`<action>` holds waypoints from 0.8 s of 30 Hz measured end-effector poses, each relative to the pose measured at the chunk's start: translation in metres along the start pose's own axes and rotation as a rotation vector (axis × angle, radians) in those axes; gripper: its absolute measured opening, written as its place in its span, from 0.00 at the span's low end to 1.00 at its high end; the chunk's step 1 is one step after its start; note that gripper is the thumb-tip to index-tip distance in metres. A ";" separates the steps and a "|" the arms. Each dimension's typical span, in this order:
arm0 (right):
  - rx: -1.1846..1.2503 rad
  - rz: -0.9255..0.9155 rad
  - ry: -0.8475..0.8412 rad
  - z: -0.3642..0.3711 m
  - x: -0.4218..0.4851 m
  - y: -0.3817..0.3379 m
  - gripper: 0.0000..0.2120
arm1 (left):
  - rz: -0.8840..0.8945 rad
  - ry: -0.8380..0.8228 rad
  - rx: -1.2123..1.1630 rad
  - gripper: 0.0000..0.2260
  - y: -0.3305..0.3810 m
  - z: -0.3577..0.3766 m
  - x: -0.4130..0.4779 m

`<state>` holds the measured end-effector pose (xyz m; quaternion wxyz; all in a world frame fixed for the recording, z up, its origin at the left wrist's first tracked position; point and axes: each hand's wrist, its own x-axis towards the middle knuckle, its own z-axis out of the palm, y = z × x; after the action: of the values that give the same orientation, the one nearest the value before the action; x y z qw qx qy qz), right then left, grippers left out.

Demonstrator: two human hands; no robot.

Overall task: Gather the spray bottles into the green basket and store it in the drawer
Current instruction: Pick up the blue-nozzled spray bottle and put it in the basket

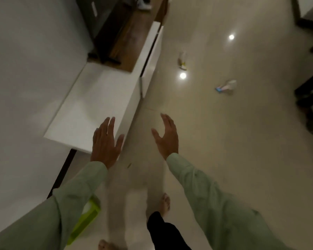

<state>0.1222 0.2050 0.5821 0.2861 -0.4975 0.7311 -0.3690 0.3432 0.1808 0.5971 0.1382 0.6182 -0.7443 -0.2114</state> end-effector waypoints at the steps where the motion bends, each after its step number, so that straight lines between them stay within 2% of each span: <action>1: -0.008 0.002 0.020 -0.026 0.015 0.003 0.31 | 0.012 -0.006 0.000 0.30 0.029 0.002 0.016; 11: -0.064 0.103 0.191 -0.212 0.155 0.079 0.32 | 0.247 -0.088 -0.009 0.30 0.261 0.073 0.179; 18: -0.124 0.248 0.234 -0.310 0.280 0.165 0.33 | 0.324 -0.160 0.027 0.29 0.365 0.159 0.322; 24: -0.230 0.304 0.186 -0.390 0.394 0.217 0.34 | 0.356 -0.237 0.065 0.29 0.455 0.213 0.433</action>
<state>-0.4303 -0.0148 0.6033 0.2109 -0.3748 0.8582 -0.2802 -0.2344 -0.1454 0.6080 0.0649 0.4521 -0.8591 -0.2310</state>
